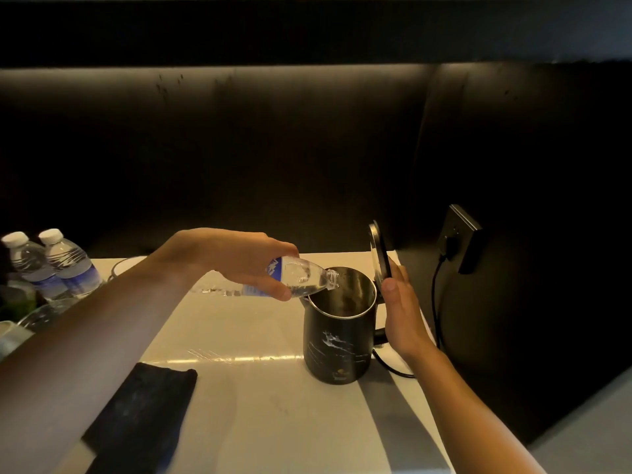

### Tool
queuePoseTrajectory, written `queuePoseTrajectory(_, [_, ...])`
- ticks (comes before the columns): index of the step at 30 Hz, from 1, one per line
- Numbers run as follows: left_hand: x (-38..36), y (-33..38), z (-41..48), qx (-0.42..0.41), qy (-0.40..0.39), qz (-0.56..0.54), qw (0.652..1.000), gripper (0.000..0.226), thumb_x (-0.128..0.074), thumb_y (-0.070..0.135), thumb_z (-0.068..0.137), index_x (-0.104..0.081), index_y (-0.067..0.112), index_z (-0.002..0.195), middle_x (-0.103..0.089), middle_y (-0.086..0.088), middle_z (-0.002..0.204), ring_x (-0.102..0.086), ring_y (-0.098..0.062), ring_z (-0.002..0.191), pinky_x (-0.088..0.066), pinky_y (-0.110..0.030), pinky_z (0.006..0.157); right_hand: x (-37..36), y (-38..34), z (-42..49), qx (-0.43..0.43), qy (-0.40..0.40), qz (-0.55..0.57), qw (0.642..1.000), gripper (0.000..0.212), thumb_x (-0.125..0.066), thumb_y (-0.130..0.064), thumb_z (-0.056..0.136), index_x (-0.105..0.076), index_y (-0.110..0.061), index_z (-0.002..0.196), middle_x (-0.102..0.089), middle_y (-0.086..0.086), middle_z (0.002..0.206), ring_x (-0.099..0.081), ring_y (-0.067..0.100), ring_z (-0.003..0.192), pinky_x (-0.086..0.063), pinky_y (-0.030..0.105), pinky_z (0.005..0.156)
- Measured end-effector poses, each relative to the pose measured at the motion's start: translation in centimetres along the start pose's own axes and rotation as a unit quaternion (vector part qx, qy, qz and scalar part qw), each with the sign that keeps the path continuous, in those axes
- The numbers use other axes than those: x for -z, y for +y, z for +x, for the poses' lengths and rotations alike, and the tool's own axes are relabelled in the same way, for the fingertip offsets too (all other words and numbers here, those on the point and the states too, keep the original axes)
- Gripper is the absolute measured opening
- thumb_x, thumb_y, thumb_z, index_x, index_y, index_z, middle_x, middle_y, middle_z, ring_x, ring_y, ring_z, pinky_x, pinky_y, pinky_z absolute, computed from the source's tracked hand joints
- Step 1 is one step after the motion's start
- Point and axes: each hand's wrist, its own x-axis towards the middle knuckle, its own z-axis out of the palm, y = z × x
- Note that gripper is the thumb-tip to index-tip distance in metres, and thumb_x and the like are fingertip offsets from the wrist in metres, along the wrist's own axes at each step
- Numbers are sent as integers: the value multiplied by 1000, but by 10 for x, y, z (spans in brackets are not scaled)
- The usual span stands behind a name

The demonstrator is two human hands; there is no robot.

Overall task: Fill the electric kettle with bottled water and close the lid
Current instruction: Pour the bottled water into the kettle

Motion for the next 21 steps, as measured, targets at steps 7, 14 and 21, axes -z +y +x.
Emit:
queuePoseTrajectory(7, [7,4,8,24,-14,31,999,78,-72,68,73,-42,39,138,-60,11,111,-63,-14,85,-52,-17,64,-1,3,3,0,2,0,1000,73,-25,-52,89,-40,-20,153,-46,5,147,-43,27,134,-38,53,113])
queuePoseTrajectory(14, [14,7,10,27,-22,50,998,77,-74,65,74,-43,38,139,-59,11,113,-62,-16,88,-47,-16,61,-2,9,5,6,10,-7,1000,86,-21,-67,82,-38,-25,154,-45,0,146,-42,23,133,-39,51,112])
queuePoseTrajectory(21, [18,9,12,28,-26,60,997,81,-74,64,74,-43,35,142,-57,10,114,-61,-18,99,-47,-17,64,-3,14,6,16,15,-2,1000,82,-22,-68,83,-38,-28,153,-44,-3,147,-41,20,133,-37,41,109])
